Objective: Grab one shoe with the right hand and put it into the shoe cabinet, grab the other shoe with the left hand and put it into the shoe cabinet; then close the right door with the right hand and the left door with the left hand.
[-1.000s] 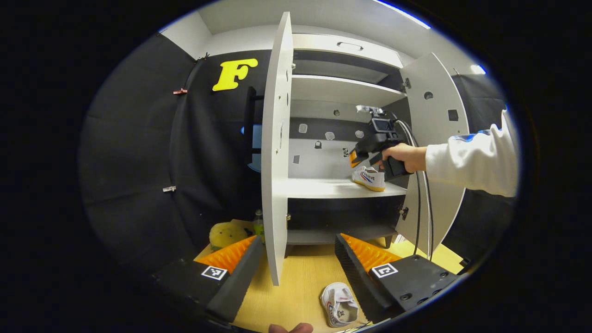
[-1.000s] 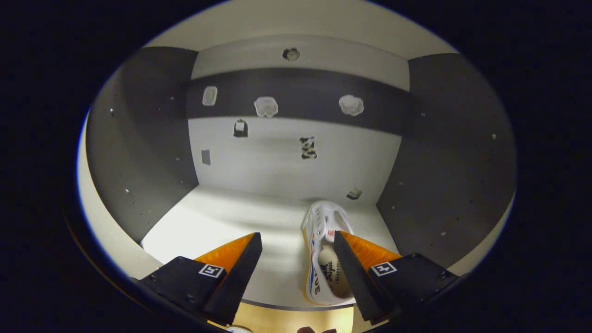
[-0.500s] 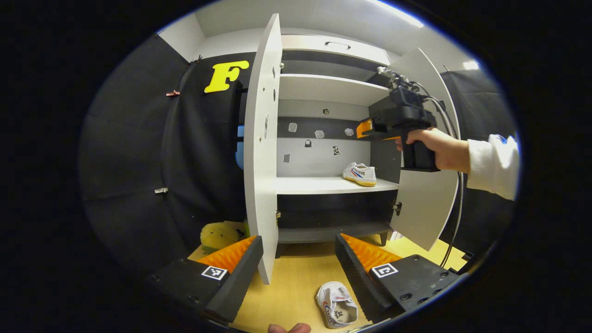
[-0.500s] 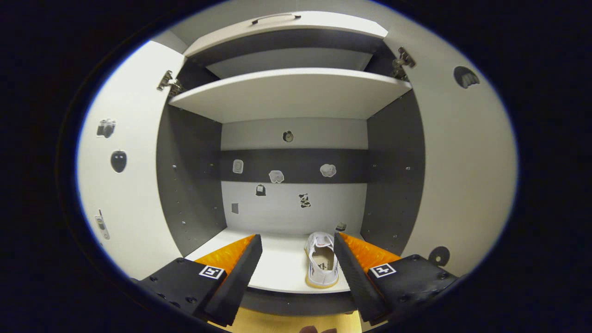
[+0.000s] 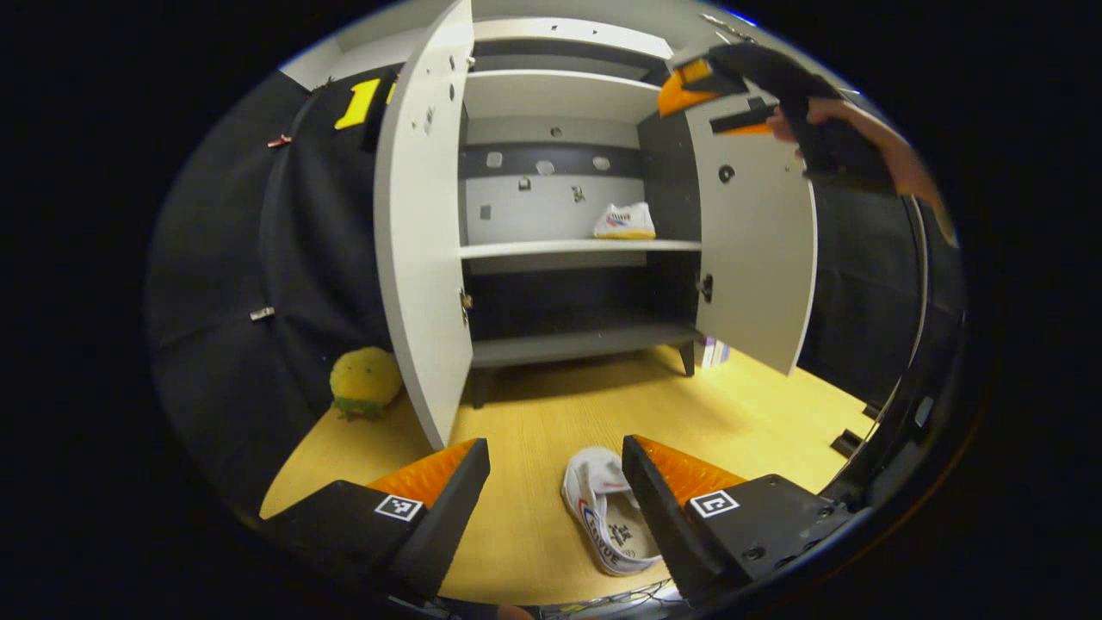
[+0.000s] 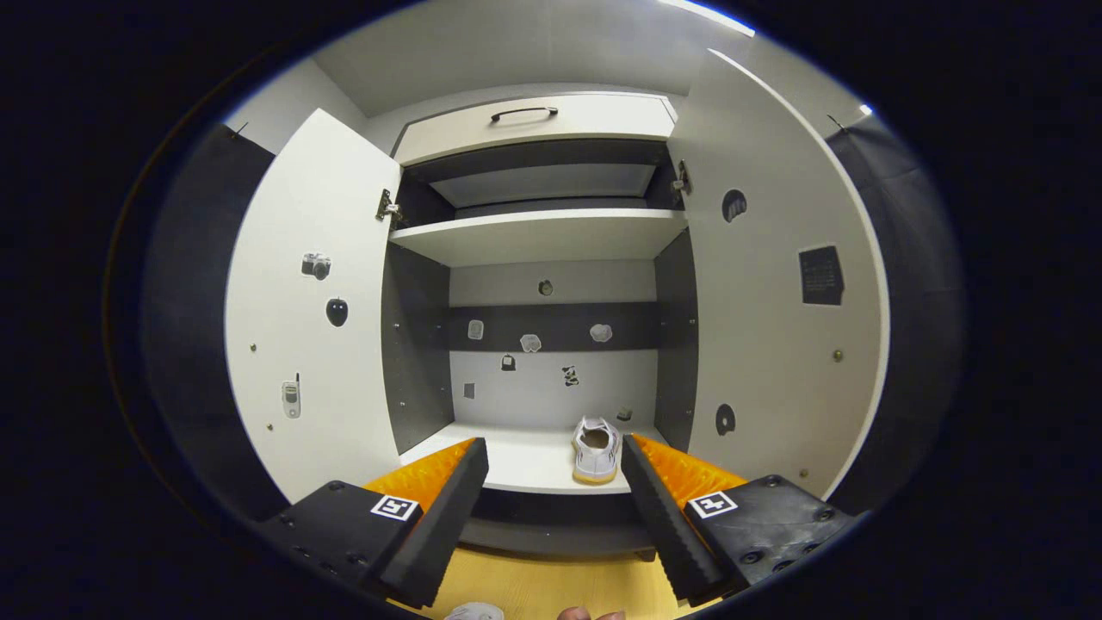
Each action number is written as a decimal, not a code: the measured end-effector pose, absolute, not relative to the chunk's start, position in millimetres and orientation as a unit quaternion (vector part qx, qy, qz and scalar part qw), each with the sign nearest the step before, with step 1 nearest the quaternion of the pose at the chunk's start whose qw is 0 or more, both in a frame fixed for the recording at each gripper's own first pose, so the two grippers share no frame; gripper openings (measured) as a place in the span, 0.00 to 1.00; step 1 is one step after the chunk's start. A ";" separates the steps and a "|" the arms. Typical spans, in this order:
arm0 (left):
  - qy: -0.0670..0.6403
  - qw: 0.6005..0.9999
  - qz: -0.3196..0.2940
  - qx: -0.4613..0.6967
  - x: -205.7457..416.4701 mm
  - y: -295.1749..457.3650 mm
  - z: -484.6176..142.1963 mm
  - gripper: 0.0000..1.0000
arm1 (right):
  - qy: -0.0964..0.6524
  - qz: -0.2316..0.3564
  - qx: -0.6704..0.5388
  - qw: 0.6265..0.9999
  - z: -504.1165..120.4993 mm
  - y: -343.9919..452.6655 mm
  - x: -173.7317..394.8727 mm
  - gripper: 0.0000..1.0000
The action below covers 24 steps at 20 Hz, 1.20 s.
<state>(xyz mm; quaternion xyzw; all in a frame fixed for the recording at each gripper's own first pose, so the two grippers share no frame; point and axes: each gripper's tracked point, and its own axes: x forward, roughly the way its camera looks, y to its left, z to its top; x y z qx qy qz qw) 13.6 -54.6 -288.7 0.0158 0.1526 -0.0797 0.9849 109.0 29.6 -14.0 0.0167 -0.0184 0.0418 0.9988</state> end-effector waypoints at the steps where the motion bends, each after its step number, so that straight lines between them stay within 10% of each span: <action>1: 0.172 0.981 -0.084 0.016 14.1 -60.5 -308.2 0.96 | -0.016 0.039 0.019 0.999 -11.4 29.4 98.2 0.98; 6: 0.246 0.964 -0.090 0.045 37.0 -75.7 -402.6 0.88 | 0.003 0.028 0.015 0.999 -12.4 7.2 56.9 0.98; 18: 0.256 0.963 -0.047 0.061 109.7 -78.4 -445.2 0.09 | 0.018 -0.035 -0.024 0.999 -6.4 -65.7 10.6 0.98; 24: 0.273 0.961 -0.023 0.024 103.8 -68.5 -404.1 0.05 | 0.017 -0.033 -0.008 0.999 -5.3 -79.4 3.5 0.98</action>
